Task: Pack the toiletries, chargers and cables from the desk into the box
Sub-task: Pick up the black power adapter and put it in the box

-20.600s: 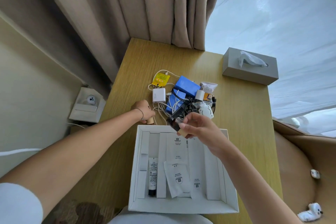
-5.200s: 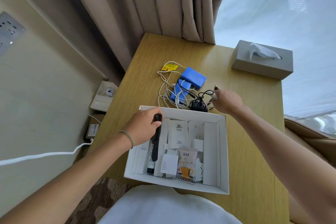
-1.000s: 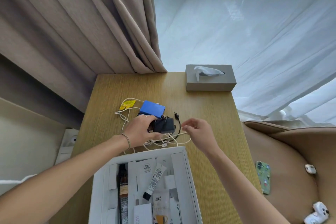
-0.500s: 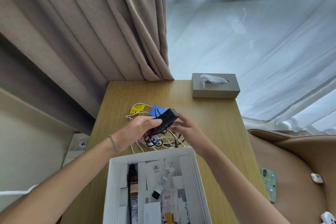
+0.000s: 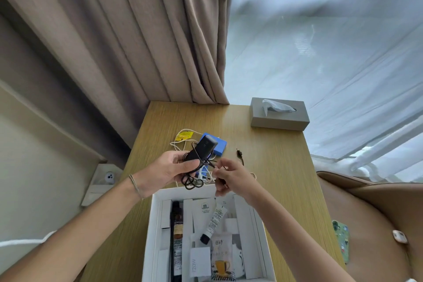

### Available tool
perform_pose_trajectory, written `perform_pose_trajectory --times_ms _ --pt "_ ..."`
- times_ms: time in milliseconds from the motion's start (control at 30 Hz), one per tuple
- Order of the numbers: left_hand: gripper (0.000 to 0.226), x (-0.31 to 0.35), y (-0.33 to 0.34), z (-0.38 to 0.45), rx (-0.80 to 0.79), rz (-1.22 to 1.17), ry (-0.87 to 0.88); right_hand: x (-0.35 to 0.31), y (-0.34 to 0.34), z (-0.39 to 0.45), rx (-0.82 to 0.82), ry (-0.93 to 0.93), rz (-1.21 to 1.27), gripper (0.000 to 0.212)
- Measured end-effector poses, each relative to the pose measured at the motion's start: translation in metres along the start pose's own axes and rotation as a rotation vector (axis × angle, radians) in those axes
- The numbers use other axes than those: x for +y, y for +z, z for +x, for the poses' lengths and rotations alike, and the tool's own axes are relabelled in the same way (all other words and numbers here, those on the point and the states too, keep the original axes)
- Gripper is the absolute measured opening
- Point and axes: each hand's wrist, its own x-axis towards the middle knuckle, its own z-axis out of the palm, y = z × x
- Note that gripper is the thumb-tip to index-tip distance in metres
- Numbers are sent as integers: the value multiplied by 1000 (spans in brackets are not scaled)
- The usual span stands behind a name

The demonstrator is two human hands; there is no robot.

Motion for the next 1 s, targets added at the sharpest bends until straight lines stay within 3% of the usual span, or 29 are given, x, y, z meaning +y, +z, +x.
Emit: perform_pose_trajectory --times_ms 100,267,400,533,700,833,933,1000 --pt "27 -3 -6 -6 32 -14 13 10 4 -2 104 -2 -185 26" --pt "33 -14 -5 -8 267 99 -31 9 11 -21 132 -84 -698 28" --pt "30 -25 -1 -7 493 574 -41 0 18 -44 170 -211 -944 23" --pt "33 -36 14 -13 476 996 -16 -11 23 -59 211 -385 -1101 21" --pt "39 -47 26 -18 314 1149 34 -8 26 -61 213 -465 -1033 11" --pt "40 -54 27 -23 172 1112 38 9 25 -56 228 -459 -880 3" --pt "41 -61 24 -27 113 1100 57 25 24 -54 184 -330 -723 26" --pt "49 -66 24 -30 75 1074 58 34 23 -52 48 -163 -572 46"
